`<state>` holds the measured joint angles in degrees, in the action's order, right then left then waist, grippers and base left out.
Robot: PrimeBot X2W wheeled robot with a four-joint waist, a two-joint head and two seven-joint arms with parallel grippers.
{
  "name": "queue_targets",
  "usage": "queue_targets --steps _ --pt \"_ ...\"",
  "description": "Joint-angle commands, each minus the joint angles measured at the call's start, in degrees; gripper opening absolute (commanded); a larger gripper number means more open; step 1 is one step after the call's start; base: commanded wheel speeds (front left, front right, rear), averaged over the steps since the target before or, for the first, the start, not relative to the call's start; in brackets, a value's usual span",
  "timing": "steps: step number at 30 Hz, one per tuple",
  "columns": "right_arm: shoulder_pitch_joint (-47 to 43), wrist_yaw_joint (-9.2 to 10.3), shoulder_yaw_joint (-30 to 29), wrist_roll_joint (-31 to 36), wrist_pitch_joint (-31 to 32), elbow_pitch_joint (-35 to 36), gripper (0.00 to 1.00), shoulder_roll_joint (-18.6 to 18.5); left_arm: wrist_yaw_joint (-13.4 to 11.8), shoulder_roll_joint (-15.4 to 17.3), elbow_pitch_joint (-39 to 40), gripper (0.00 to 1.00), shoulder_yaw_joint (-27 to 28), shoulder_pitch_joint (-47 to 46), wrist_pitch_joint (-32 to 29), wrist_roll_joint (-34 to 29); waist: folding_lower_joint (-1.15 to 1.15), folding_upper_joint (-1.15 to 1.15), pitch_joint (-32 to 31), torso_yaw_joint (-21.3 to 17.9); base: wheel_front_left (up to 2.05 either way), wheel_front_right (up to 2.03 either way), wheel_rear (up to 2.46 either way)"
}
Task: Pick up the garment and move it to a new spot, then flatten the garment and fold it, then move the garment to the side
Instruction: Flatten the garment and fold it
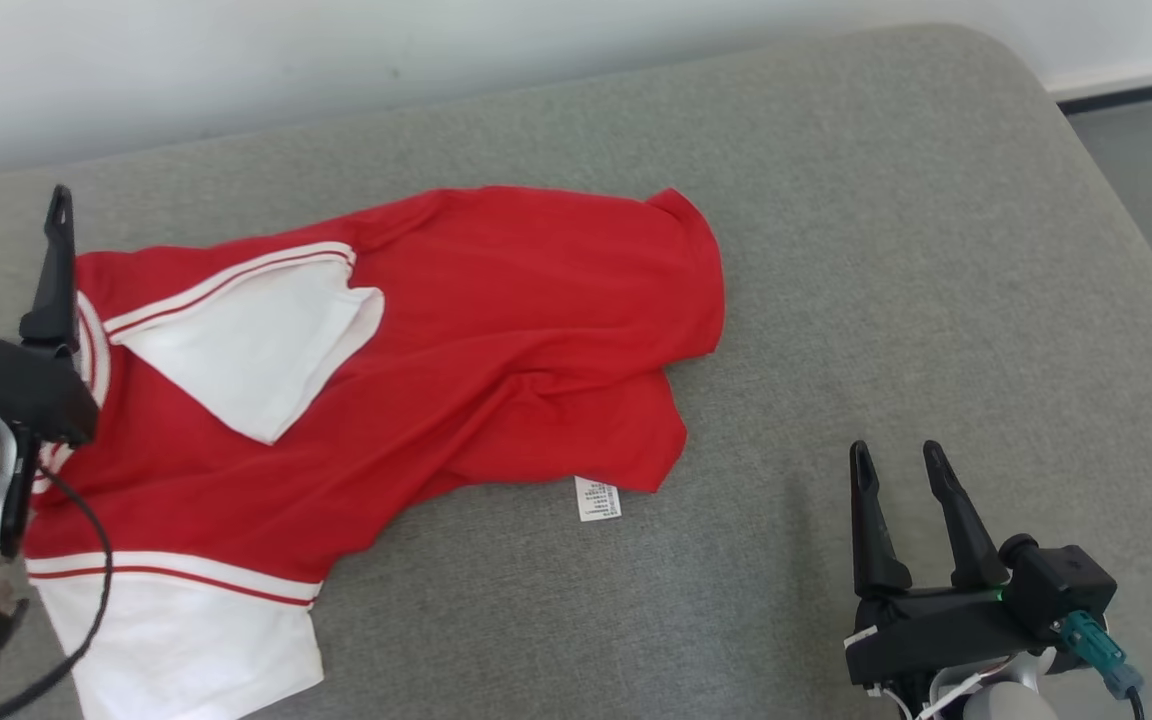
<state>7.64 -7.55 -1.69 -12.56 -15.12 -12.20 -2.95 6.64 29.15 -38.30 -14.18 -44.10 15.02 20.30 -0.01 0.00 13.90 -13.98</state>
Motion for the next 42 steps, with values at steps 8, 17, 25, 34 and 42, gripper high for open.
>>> queue_targets --steps 8,17,25,34,42 --pt "-2.0 0.13 -0.4 1.7 0.0 -0.1 1.00 0.2 -4.6 -3.9 18.7 1.00 6.1 14.1 0.2 -1.2 0.01 0.00 -4.9 5.1 0.00 0.00 0.00" --pt "-3.2 0.13 -0.9 3.0 0.0 -0.3 1.00 0.1 -6.6 -10.2 30.9 1.00 11.7 29.5 0.2 -3.3 0.01 0.00 -7.4 8.5 0.00 0.00 0.00" --pt "-4.0 0.13 -1.3 3.8 0.0 -0.4 1.00 0.1 -6.5 -16.4 36.7 1.00 16.4 39.3 0.2 -6.4 0.01 0.00 -8.6 11.0 0.00 0.00 0.00" --pt "-4.2 0.13 -1.3 4.2 0.0 -1.0 1.00 0.2 -5.1 -22.3 36.5 1.00 20.4 45.8 0.2 -9.1 0.01 0.00 -8.4 11.4 0.00 0.00 0.00" --pt "-3.2 0.13 -0.9 4.9 0.0 -2.2 1.00 0.1 -3.7 -24.5 36.1 1.00 21.4 46.1 0.2 -11.2 0.01 0.00 -8.0 12.0 0.00 0.00 0.00"
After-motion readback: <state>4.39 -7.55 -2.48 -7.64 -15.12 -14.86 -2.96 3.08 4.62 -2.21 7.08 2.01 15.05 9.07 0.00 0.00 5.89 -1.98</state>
